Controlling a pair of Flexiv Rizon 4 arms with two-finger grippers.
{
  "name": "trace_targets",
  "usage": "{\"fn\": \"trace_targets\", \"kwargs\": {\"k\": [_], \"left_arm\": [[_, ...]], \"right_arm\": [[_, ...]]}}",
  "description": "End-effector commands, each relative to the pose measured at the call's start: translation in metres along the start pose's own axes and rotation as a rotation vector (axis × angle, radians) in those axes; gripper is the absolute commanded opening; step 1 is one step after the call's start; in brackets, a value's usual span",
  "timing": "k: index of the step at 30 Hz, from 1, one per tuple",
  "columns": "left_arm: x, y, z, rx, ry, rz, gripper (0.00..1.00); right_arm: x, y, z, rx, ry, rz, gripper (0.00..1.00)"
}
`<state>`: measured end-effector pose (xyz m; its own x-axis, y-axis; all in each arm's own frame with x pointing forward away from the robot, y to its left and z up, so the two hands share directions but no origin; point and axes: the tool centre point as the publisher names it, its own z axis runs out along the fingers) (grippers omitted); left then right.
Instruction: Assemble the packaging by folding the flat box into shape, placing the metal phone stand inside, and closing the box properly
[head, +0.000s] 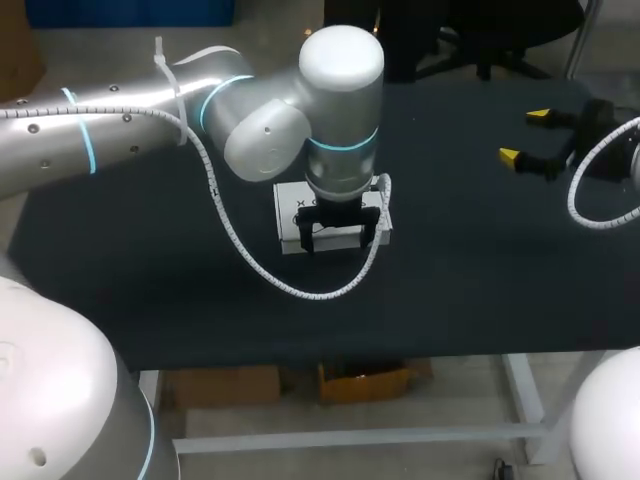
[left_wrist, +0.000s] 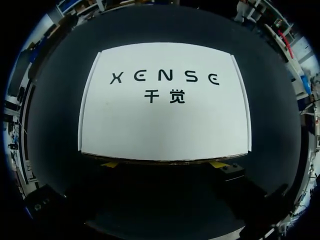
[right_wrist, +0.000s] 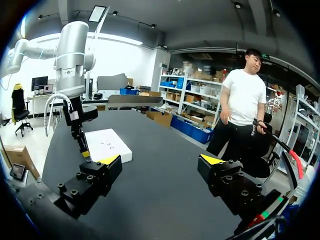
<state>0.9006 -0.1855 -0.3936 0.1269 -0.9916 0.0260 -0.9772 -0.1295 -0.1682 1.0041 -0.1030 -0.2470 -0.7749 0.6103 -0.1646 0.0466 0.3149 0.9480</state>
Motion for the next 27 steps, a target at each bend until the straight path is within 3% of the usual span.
{"fn": "trace_targets", "kwargs": {"k": [1,27], "left_arm": [[0.009,-0.017,0.007,-0.019,-0.012,0.006,1.00],[0.010,-0.131,0.024,-0.025,-0.001,0.003,1.00]], "right_arm": [[0.000,-0.001,-0.001,-0.004,0.004,0.000,1.00],[0.000,-0.001,-0.001,-0.004,0.004,0.000,1.00]]}}
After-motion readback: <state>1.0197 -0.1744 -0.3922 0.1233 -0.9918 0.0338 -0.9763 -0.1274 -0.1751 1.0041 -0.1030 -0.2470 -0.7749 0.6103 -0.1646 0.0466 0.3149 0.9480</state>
